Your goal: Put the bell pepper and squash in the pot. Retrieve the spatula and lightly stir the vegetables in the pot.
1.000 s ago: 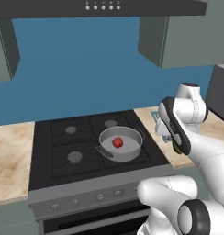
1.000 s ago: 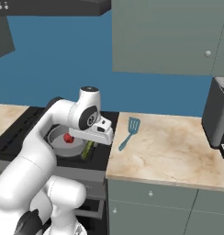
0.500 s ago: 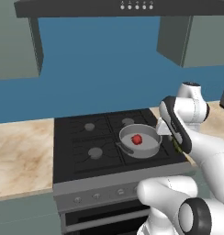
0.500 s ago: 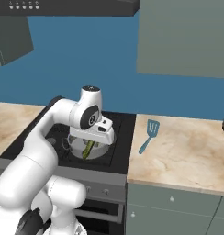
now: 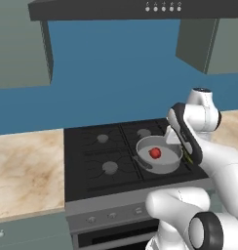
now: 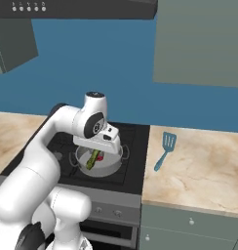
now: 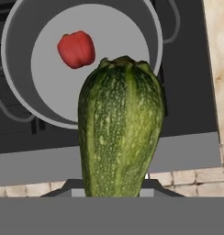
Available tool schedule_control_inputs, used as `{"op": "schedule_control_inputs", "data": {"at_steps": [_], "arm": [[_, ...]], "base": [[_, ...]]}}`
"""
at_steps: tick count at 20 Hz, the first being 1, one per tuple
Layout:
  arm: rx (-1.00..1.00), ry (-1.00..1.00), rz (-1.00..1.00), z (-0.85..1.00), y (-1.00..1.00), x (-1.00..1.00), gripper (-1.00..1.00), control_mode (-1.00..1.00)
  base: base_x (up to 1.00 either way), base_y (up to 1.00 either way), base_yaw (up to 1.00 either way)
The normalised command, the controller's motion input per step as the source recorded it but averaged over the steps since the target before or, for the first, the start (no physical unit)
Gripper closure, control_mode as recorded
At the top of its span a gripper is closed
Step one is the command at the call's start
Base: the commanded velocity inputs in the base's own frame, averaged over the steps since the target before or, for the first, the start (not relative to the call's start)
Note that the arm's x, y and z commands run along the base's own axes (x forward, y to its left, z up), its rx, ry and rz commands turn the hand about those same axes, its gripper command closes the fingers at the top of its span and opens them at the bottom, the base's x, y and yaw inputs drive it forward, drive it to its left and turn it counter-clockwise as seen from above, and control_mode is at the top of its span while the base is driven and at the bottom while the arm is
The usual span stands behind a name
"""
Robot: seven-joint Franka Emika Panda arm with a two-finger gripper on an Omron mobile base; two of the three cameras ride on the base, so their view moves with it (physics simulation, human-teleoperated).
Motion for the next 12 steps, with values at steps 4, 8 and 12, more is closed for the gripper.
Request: {"op": "schedule_control_inputs", "data": {"at_steps": [4, 8, 12], "arm": [[0.00, 0.00, 0.00, 0.00, 0.00, 0.00, 1.00, 1.00], [0.00, 0.00, 0.00, -0.12, 0.21, 0.50, 1.00, -1.00], [0.00, -0.02, 0.00, -0.39, 0.33, 0.80, 1.00, -1.00]], "base": [[0.36, 0.06, 0.00], [0.00, 0.00, 0.00], [0.00, 0.00, 0.00]]}}
